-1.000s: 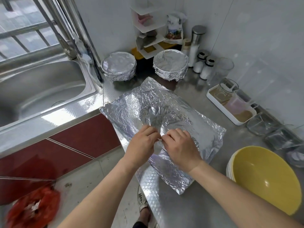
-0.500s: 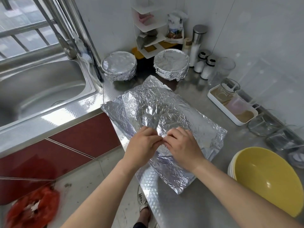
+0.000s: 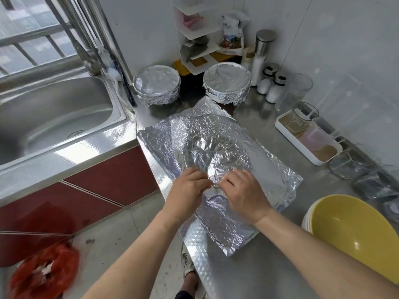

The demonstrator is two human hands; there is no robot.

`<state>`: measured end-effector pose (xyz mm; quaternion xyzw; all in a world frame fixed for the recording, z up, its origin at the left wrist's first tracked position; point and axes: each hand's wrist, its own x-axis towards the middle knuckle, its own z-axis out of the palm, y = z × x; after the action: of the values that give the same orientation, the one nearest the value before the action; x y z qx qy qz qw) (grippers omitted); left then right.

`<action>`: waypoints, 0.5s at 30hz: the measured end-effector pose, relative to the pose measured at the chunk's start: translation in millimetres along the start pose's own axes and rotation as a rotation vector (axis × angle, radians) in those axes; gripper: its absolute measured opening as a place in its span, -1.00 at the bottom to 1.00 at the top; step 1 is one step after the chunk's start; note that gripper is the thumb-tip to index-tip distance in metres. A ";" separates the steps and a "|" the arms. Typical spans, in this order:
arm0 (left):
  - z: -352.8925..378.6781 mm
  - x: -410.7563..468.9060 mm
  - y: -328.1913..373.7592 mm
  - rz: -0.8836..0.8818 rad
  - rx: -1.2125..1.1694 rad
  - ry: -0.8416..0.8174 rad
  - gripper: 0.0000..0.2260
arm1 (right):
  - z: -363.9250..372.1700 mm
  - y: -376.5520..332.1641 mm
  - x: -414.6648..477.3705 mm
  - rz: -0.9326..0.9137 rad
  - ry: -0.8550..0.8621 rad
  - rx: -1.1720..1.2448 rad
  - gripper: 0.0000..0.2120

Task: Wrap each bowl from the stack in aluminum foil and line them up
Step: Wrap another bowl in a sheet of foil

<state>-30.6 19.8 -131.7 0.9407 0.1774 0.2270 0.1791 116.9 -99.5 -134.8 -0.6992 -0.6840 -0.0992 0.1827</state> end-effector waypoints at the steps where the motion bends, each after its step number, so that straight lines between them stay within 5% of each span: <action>1: 0.2 -0.1 0.0 -0.004 0.003 0.007 -0.82 | 1.6 -1.7 0.8 0.004 0.014 -0.002 -0.81; 7: -1.1 -0.4 -3.6 -0.047 0.017 -0.028 -0.83 | -3.6 -10.3 10.6 0.081 -0.058 0.027 -0.93; 15: 0.5 9.4 15.7 -0.075 0.031 -0.109 -0.74 | -22.6 17.3 -0.6 0.189 -0.308 0.108 -0.60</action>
<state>-18.6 9.9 -122.2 0.9471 0.2059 0.1657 0.1822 136.5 -108.9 -116.5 -0.7564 -0.6396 0.0634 0.1214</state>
